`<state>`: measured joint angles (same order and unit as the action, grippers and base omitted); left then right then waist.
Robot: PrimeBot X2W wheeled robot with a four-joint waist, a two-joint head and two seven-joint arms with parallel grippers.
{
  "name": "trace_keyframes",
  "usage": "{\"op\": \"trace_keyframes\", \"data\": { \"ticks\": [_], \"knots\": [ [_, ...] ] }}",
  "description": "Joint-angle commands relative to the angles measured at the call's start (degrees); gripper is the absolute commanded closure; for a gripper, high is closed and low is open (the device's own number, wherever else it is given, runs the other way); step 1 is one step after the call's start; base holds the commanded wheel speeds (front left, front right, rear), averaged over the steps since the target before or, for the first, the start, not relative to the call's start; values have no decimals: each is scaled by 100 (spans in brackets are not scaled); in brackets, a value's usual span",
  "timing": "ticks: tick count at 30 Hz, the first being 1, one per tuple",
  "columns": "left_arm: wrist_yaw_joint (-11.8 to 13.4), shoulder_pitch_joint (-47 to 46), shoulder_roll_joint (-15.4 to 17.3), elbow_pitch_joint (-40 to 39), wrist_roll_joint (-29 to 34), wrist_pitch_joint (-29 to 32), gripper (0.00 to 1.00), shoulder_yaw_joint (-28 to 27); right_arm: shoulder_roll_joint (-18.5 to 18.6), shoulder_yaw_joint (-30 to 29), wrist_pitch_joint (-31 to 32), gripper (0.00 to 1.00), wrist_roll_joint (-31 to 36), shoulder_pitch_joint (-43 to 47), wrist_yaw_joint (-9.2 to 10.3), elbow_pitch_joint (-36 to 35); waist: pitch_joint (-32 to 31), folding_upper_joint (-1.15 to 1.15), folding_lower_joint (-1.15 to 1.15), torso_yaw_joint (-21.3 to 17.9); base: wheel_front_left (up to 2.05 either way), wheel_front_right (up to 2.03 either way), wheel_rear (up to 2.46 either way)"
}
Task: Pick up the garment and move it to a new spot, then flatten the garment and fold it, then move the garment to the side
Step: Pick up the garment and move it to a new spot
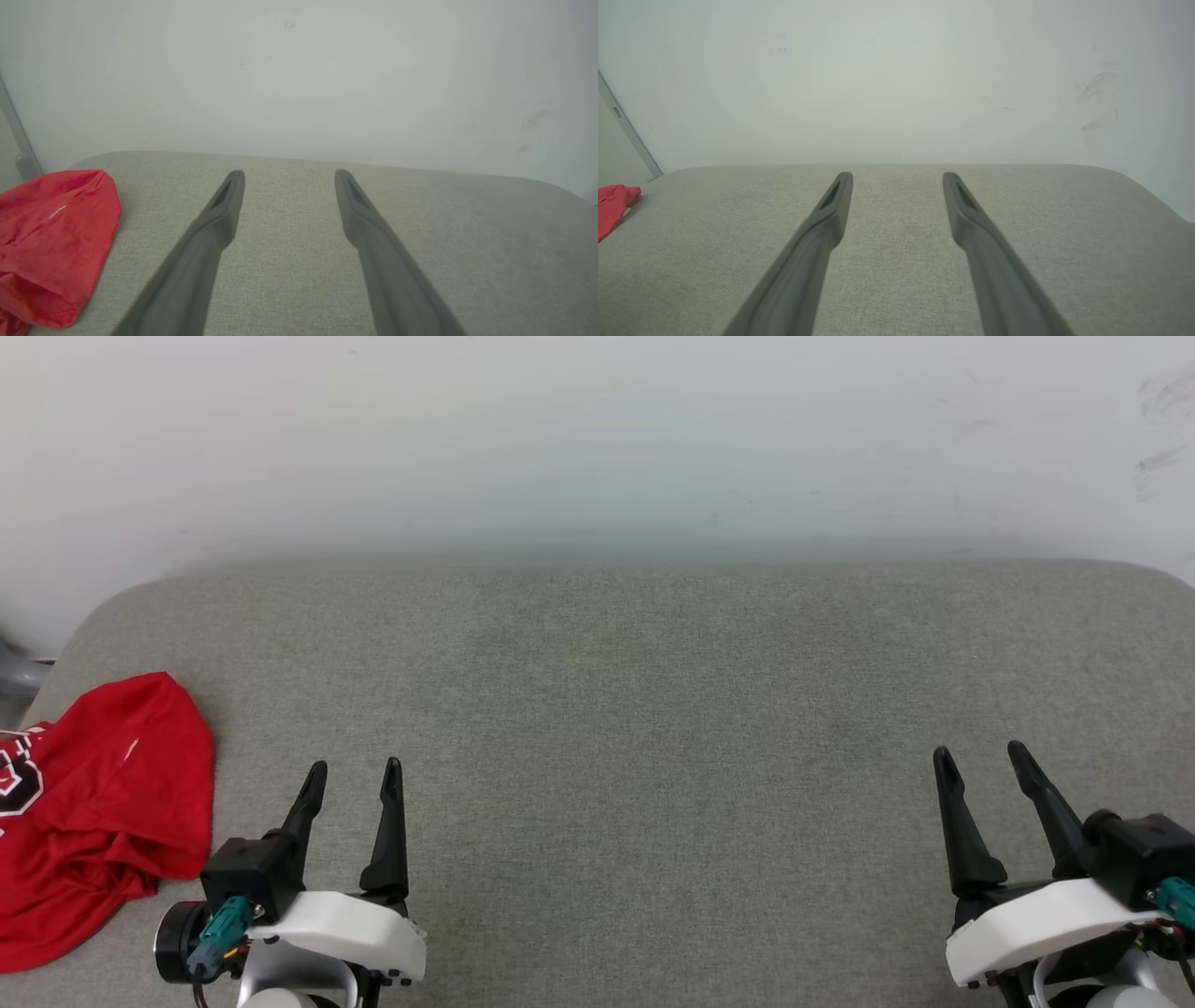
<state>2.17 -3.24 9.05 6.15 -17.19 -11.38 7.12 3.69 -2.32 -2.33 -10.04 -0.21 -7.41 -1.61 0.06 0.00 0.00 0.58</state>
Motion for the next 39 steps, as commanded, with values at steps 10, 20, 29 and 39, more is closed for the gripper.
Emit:
{"op": "trace_keyframes", "data": {
  "ticks": [10,20,29,39],
  "knots": [
    [-317,-84,-169,-7,196,-160,0,-232,-76,-26,-50,0,411,109,-11,-196,-2,0,0,179,0,0,0],
    [-467,-55,-337,-2,575,-268,0,-568,-85,116,-68,0,666,129,-10,-315,24,0,0,890,0,0,0],
    [-568,39,-391,64,931,-360,0,-846,-84,306,-138,0,902,69,-6,-322,21,0,0,1621,0,0,0],
    [-669,136,-470,207,1053,-385,0,-1100,-81,403,-182,0,894,51,-6,-265,-27,0,0,2369,0,0,0]
  ]
}}
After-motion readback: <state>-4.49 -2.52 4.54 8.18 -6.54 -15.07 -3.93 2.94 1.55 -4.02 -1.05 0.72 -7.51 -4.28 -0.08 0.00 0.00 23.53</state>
